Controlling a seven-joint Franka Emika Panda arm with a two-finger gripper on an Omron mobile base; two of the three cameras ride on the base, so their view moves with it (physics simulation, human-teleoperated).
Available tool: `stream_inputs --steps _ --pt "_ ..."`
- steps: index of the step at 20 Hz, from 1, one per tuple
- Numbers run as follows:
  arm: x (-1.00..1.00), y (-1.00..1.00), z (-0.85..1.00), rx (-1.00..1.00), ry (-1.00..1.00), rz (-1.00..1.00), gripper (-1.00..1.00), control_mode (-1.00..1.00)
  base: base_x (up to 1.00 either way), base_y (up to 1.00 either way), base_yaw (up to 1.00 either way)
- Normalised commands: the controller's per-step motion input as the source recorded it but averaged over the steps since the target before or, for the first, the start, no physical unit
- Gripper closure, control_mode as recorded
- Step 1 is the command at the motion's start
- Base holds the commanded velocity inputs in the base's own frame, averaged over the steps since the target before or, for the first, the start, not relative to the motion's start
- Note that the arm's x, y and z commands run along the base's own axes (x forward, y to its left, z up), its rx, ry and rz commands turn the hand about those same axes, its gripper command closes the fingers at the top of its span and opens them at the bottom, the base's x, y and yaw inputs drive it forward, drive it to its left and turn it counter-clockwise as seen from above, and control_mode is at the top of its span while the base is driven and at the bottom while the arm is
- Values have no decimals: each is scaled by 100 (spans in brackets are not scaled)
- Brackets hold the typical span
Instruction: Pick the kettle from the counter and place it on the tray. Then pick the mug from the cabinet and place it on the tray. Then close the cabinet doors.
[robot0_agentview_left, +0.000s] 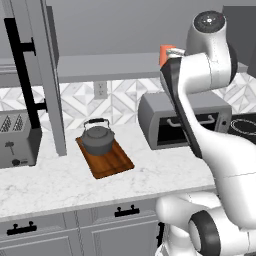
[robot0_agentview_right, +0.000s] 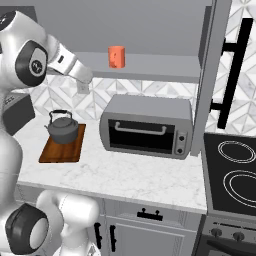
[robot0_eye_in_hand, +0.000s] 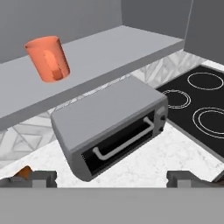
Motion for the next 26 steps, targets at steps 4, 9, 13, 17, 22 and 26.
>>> stream_inputs --steps 4,9,13,17,22,26 --pt "40 -33 25 0 0 6 -100 -100 0 0 0" --pt "55 -15 1 0 -1 26 -100 -100 0 0 0" --pt "67 -9 0 0 0 28 -100 -100 0 0 0" --pt "63 -2 0 -2 0 28 -100 -100 0 0 0" --pt "74 1 -4 0 0 19 -100 -100 0 0 0" --pt "68 -5 -1 -5 7 1 -100 -100 0 0 0"
